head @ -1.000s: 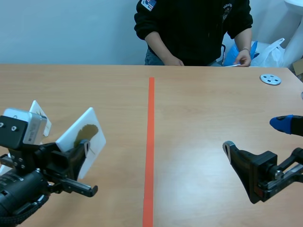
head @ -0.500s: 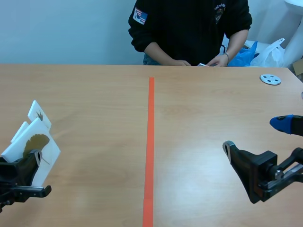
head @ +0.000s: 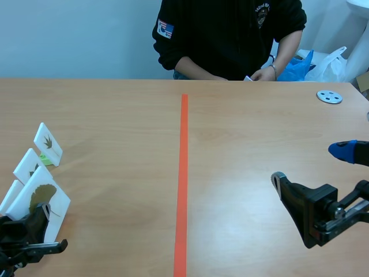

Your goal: Sort the leaf by its shape. The table is split by an orange tape line. A compound leaf with several leaflets goes to the left side, a simple leaf with one blade goes to the right side. Return to the home posture when a red brick is placed on the table.

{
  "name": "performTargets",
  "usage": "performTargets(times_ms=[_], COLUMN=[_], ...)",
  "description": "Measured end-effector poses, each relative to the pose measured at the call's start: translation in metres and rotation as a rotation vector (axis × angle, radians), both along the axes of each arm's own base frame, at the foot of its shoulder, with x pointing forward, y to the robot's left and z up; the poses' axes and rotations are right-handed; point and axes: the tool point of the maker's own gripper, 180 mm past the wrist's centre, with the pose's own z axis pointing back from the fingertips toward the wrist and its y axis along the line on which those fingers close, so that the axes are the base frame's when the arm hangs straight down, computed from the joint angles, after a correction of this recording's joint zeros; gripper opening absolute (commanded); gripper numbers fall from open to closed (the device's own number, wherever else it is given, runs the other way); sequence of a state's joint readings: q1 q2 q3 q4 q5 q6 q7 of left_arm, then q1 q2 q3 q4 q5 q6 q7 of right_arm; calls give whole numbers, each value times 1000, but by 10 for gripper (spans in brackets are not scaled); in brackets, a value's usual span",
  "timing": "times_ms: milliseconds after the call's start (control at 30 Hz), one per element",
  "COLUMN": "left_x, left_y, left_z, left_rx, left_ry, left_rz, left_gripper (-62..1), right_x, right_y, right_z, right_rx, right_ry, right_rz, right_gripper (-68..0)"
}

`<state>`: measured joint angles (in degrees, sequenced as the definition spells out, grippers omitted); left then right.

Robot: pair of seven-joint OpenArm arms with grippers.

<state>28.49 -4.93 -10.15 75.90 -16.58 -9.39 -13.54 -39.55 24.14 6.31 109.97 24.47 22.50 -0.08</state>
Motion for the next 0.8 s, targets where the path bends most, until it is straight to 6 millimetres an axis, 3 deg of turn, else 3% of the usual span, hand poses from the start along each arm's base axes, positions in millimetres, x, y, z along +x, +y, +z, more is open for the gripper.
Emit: performTargets(times_ms=[300, 500, 700, 800], left_x=[4, 5, 5, 5], left_y=[11, 12, 12, 12], left_z=[-20, -21, -21, -20], left_rx=[3, 3, 3, 2], left_ry=[17, 16, 16, 13], left_rz=[51, 53, 53, 52], left_gripper=[-564, -502, -499, -400], right_x=[0, 0, 0, 0], right_y=[0, 0, 0, 0], right_z=[1, 1, 1, 1], right_rx=[2, 2, 5, 5], right_ry=[-3, -3, -3, -3], right_rz=[0, 0, -1, -1], right_gripper=[4, 4, 4, 4])
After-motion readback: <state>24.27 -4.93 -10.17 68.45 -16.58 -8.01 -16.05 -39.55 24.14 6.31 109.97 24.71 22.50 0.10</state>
